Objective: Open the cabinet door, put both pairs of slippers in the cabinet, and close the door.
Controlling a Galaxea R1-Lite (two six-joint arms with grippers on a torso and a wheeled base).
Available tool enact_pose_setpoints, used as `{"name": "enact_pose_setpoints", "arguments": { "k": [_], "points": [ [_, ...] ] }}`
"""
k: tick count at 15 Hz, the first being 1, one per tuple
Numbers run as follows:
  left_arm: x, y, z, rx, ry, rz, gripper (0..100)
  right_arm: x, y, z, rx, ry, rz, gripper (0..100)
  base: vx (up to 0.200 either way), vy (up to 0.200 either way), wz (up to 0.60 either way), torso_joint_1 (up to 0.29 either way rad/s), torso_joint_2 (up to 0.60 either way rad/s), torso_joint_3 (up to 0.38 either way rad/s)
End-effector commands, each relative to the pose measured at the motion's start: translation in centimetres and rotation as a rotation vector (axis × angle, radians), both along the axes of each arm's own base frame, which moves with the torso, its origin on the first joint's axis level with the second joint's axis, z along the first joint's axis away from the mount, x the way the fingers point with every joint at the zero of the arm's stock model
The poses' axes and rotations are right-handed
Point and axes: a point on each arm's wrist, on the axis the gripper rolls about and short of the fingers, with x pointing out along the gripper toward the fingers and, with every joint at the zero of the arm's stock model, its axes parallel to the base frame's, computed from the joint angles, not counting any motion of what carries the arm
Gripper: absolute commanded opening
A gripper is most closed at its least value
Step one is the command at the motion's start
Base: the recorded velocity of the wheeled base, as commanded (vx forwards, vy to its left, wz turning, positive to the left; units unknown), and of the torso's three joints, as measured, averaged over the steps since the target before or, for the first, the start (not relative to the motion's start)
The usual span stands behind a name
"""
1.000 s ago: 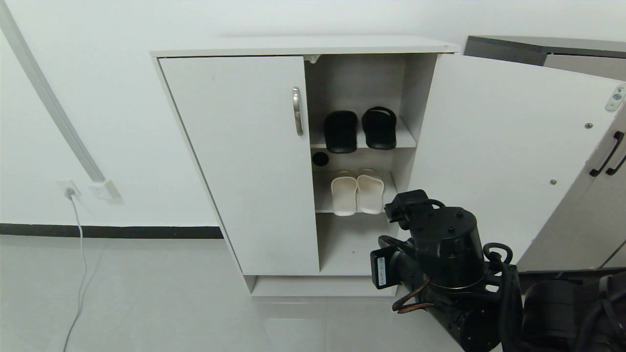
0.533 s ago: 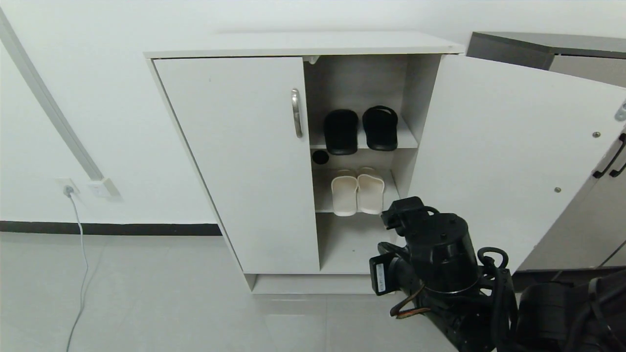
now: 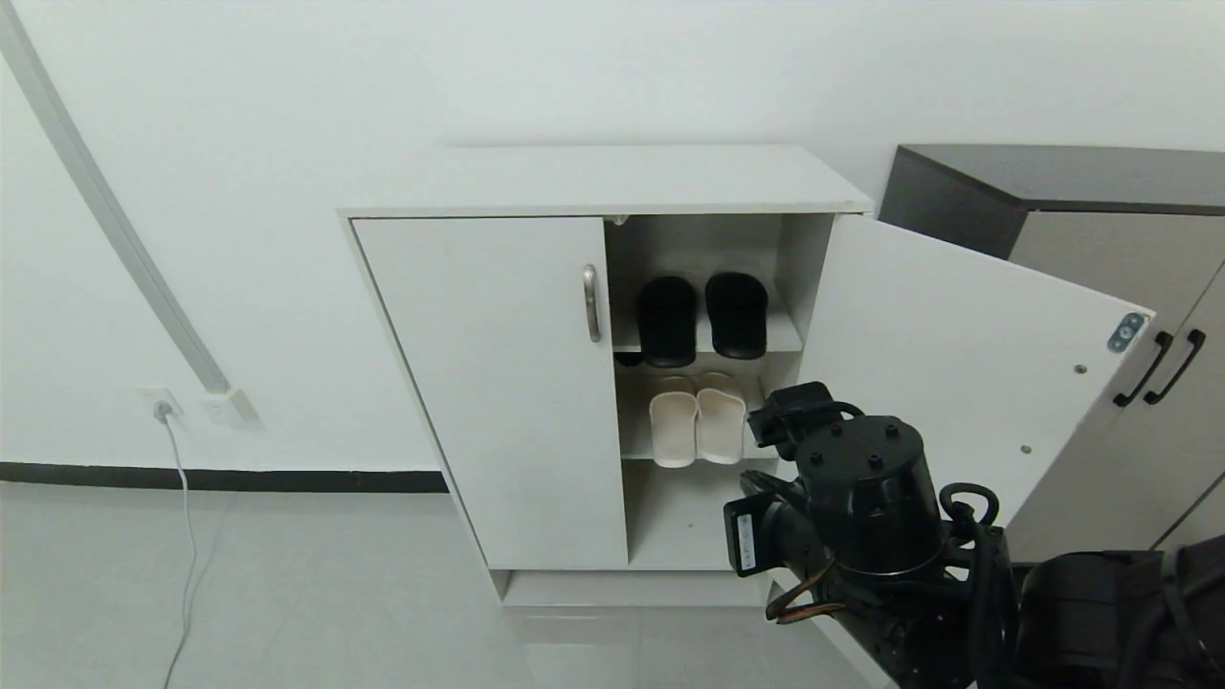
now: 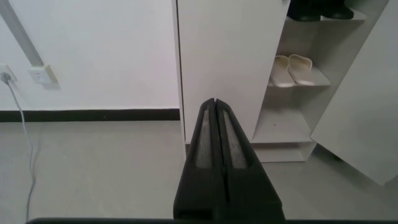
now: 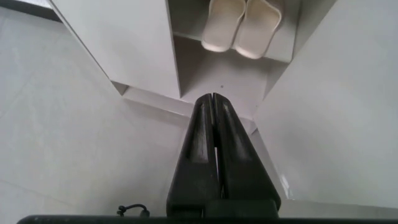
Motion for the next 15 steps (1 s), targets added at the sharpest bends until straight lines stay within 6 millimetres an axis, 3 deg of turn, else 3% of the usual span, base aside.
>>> {"name": "enact_pose_setpoints", "arguments": {
  "k": [1, 15],
  "points": [
    [0.01, 0.00, -0.01, 0.000, 0.002, 0.001, 0, -0.04, -0.05, -0.03, -0.005, -0.001, 0.000, 0, 0.000, 0.000, 0.00, 0.124, -0.47, -0.330],
    [0.01, 0.00, -0.01, 0.000, 0.002, 0.001, 0, -0.07, -0.08, -0.10, -0.012, -0.001, 0.001, 0, 0.000, 0.000, 0.00, 0.186, -0.50, -0.319]
  ]
}}
